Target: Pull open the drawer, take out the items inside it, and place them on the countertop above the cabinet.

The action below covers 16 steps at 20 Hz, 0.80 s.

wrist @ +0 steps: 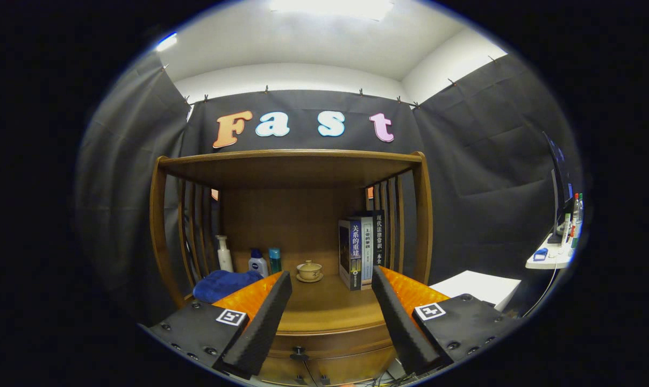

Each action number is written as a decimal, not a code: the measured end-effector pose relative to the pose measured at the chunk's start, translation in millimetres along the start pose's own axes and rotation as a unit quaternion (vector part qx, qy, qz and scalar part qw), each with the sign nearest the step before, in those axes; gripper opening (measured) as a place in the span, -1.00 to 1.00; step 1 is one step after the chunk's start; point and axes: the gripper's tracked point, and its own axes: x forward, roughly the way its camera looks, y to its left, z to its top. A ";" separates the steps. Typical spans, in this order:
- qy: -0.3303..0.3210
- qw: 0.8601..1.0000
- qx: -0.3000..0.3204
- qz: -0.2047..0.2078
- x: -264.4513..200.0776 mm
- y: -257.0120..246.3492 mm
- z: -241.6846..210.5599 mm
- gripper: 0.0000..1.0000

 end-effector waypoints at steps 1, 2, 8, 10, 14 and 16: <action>-0.001 1.000 0.002 0.003 0.2 1.8 -1.0 0.96; -0.002 1.000 0.003 0.006 0.7 3.8 -1.9 0.96; 0.007 1.000 -0.001 0.018 1.2 14.3 -12.5 0.96; 0.006 1.000 -0.004 0.020 1.3 16.1 -11.2 0.96; -0.002 1.000 -0.005 0.023 1.0 18.8 -10.4 0.96; -0.001 1.000 -0.009 0.025 2.5 20.6 -16.0 0.96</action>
